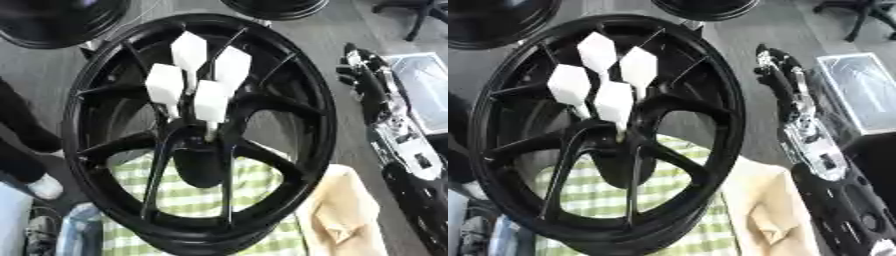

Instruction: Pull the pin out of the wheel hub.

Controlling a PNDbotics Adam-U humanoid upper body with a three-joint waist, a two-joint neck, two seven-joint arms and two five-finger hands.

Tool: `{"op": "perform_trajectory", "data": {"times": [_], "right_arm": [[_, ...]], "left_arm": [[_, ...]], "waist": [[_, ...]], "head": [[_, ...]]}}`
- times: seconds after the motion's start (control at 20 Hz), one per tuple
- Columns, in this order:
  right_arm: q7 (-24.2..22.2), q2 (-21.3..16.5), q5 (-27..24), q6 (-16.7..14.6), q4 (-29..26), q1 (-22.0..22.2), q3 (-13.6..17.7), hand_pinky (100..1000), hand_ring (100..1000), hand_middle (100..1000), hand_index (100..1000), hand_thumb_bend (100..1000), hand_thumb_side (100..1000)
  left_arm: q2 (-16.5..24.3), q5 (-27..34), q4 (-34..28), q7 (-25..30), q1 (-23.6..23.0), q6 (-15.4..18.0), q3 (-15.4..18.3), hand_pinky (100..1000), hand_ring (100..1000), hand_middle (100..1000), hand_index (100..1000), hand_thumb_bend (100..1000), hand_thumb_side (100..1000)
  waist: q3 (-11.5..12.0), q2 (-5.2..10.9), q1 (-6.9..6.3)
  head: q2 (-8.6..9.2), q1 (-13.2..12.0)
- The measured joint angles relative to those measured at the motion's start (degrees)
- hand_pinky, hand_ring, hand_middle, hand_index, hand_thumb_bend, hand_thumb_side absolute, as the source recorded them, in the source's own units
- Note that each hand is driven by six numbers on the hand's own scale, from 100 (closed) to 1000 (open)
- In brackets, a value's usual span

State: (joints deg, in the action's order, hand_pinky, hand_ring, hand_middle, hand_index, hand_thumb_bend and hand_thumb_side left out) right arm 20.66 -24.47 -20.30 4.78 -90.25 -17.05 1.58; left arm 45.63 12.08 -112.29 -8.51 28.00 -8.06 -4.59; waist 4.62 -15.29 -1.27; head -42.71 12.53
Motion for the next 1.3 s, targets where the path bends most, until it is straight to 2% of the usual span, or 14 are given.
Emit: {"op": "perform_trajectory", "data": {"times": [0.2,0.4,0.7,0.85,1.05,1.3], "right_arm": [[-0.23,-0.12,0.16,0.18,0.10,0.33,-0.28,785,719,663,800,219,537],[-0.58,-0.48,0.23,0.35,0.15,0.44,-0.65,786,719,663,800,216,540],[-0.89,-0.57,0.41,0.60,0.31,0.49,-0.97,786,719,663,800,214,543],[-1.01,-0.60,0.41,0.71,0.32,0.52,-1.02,786,719,662,800,212,545],[-1.09,-0.67,0.42,0.75,0.34,0.79,-1.29,786,718,662,800,209,547],[-1.30,-0.73,0.46,0.90,0.41,0.94,-1.32,786,719,663,800,207,549]], "left_arm": [[9.19,-0.01,-1.36,9.75,7.15,-3.07,-5.79,802,781,749,840,382,689],[13.18,-0.34,-1.56,20.73,13.33,-6.15,-11.31,806,786,764,860,374,743],[13.13,-5.18,-1.76,39.56,20.66,-11.11,-18.15,814,793,780,884,366,803],[12.09,-8.37,-1.77,46.17,23.11,-13.51,-20.44,817,785,783,886,376,806],[10.45,-11.49,-1.77,51.10,26.14,-16.00,-23.61,819,786,785,887,394,792],[8.21,-14.24,-1.77,52.99,29.31,-18.20,-27.12,828,790,793,892,431,746]], "waist": [[-0.37,0.17,-0.30],[-0.78,0.27,-0.48],[-1.12,0.42,-0.74],[-1.11,0.68,-0.83],[-1.02,0.70,-1.05],[-0.98,0.76,-1.11]], "head": [[-0.38,-0.20],[-0.54,-0.41],[-0.89,-0.85],[-1.02,-0.91],[-1.03,-1.18],[-1.03,-1.42]]}}
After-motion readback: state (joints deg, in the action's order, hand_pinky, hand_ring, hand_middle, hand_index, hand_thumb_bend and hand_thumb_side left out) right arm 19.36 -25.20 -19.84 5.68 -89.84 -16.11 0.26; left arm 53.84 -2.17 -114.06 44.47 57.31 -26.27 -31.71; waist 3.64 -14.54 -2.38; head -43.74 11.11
